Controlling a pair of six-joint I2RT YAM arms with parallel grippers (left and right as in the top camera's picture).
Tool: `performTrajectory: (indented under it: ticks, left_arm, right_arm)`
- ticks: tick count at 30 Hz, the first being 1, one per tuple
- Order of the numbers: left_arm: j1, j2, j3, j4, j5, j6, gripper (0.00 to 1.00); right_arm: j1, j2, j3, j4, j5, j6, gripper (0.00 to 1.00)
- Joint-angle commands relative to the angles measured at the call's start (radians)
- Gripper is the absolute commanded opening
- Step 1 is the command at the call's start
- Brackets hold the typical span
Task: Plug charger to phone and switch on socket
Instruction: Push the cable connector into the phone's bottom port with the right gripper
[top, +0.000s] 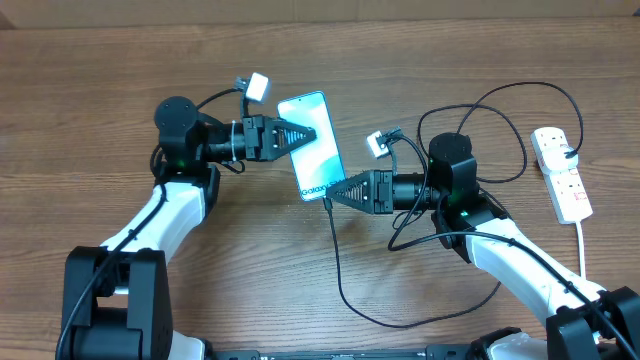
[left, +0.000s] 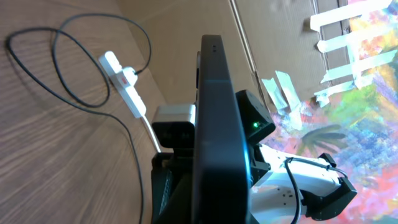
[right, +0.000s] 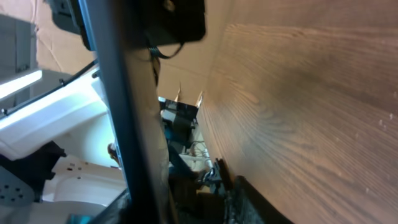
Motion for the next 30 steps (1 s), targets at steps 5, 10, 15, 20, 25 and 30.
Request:
performTrajectory:
  ticks: [5,10,15,20,25,30]
  left_arm:
    - [0.112,-0.007,0.008,0.010,0.045,0.041,0.04]
    - [0.130,-0.007,0.008,0.010,0.042,0.040,0.04]
    - [0.104,-0.007,0.008,0.010,0.042,0.040,0.04]
    - [0.078,-0.007,0.008,0.010,0.048,0.041,0.04]
    - [0.069,-0.007,0.008,0.010,0.072,0.041,0.04]
    - [0.043,-0.007,0.008,0.010,0.076,0.050,0.04]
  right_arm:
    - [-0.005,0.004,0.006,-0.013,-0.103,-0.018,0.61]
    - [0.018,0.004,0.006,-0.035,-0.106,-0.082,0.75]
    - [0.077,0.004,0.006,-0.058,0.005,-0.087,0.72]
    - [0.098,0.004,0.006,-0.057,0.074,-0.087,0.44]
    - [0.097,0.004,0.006,-0.057,0.081,-0.086,0.31]
    - [0.097,0.004,0.006,-0.054,0.081,-0.086,0.23]
